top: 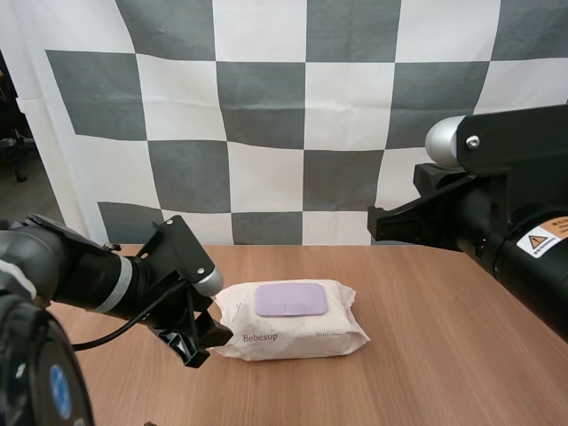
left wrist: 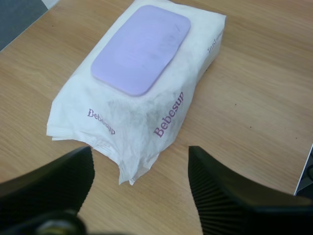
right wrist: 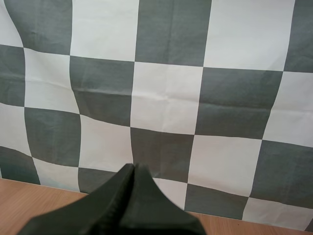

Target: Open the wet wipes lid

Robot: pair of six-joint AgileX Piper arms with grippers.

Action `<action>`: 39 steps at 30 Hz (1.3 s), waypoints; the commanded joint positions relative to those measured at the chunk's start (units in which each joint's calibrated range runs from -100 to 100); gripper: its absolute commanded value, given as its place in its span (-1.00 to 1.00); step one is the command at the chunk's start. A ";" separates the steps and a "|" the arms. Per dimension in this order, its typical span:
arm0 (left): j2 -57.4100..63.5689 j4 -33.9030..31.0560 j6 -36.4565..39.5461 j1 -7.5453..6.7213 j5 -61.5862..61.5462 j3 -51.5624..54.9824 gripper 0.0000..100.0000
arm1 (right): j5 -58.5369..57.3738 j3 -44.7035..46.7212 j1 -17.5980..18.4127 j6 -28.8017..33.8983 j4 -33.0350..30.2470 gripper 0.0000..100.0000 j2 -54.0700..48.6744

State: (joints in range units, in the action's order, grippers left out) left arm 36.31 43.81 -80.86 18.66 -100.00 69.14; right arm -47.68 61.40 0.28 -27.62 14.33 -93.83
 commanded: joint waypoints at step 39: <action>-7.55 13.46 -12.41 -0.82 16.26 10.11 1.00 | -0.01 0.00 -0.04 -0.01 0.05 -1.00 0.06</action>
State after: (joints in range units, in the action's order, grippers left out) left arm 28.92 57.21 -92.45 18.43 -84.32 79.26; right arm -47.68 61.40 0.28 -27.62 14.33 -93.83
